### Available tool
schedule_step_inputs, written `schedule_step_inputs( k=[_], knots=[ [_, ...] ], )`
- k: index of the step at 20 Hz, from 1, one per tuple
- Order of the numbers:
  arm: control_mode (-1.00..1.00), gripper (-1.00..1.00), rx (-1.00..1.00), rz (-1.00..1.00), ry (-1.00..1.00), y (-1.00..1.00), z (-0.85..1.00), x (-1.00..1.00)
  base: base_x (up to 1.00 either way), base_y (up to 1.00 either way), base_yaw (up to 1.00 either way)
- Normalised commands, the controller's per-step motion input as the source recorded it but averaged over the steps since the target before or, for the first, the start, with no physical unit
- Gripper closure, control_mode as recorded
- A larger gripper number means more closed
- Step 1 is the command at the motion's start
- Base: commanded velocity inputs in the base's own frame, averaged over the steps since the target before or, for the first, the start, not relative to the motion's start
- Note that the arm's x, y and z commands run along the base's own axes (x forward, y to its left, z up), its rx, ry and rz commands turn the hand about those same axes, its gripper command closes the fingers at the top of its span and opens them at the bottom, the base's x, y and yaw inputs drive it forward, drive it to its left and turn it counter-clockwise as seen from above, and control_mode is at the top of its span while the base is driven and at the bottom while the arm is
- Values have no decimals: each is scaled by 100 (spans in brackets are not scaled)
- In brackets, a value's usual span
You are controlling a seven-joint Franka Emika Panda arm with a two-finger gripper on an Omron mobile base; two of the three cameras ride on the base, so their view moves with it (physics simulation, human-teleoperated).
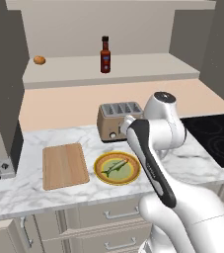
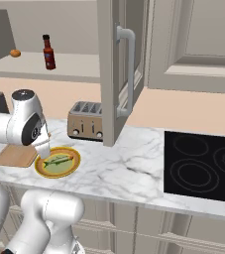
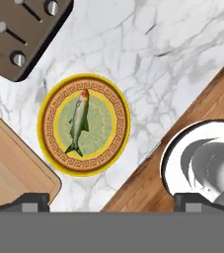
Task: Pick the fish from the plate and place it on the cutting board. Then pick the condiment bottle from the cabinet and place it next to the cutting board.
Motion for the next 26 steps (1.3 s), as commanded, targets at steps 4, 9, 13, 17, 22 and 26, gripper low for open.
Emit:
schedule_step_inputs(
  k=[4, 9, 13, 17, 22, 26],
  knots=[
    [-100, -100, 4, -16, 4, 0, -39, 15, 0, 0, 0],
    [-100, -100, 1, -10, 4, 0, -25, 20, 0, 0, 0],
    [-100, -100, 3, -2, 4, 0, -17, 24, 0, 0, 0],
    [-100, -100, 2, 0, 5, 0, -15, 13, 0, 0, 0],
    [-100, -100, 0, 0, 4, 0, -23, 11, 0, 0, 0],
    [-100, -100, 0, 0, 2, 0, -23, 15, 0, 0, 0]
  ],
)
